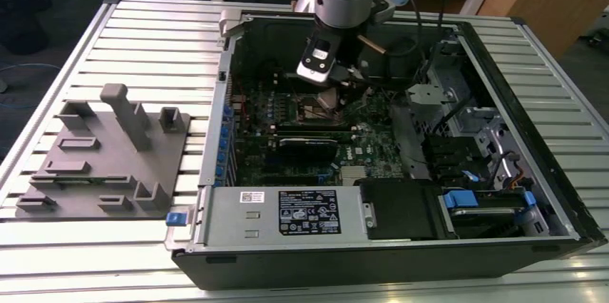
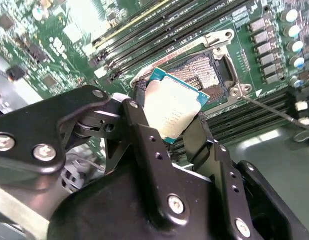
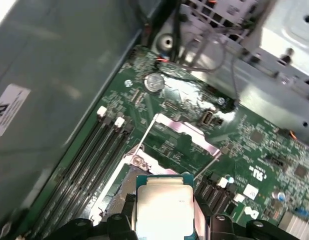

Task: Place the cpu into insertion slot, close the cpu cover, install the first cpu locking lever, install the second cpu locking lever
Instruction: 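Place the cpu into insertion slot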

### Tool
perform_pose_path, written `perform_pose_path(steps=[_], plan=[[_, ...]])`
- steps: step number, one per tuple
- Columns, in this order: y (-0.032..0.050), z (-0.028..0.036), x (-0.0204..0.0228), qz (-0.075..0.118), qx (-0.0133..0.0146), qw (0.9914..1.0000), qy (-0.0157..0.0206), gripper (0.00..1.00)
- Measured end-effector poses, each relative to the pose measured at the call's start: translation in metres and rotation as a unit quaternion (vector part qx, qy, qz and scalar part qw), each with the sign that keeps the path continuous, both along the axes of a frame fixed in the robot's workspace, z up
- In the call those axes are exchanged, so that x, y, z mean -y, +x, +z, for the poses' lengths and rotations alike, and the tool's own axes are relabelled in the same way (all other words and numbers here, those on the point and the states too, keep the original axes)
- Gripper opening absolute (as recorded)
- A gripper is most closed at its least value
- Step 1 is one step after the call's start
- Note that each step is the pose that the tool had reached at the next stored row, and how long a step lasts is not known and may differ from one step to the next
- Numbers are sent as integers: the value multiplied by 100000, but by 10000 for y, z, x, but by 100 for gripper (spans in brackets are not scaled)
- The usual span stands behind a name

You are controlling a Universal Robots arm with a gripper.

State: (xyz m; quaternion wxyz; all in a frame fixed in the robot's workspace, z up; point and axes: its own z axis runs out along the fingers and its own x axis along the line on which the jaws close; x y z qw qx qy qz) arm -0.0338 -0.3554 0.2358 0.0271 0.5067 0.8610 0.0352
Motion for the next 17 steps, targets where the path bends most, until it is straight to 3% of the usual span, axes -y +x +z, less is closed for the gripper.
perform_pose_path(steps=[4,8,13,17], plan=[[0,-2,0,-3650,1,99933,-1,54],[0,-4,0,-7239,0,99738,0,54],[0,-8,0,-11799,0,99302,1,54],[0,-11,0,-15414,-2,98805,-3,54]])
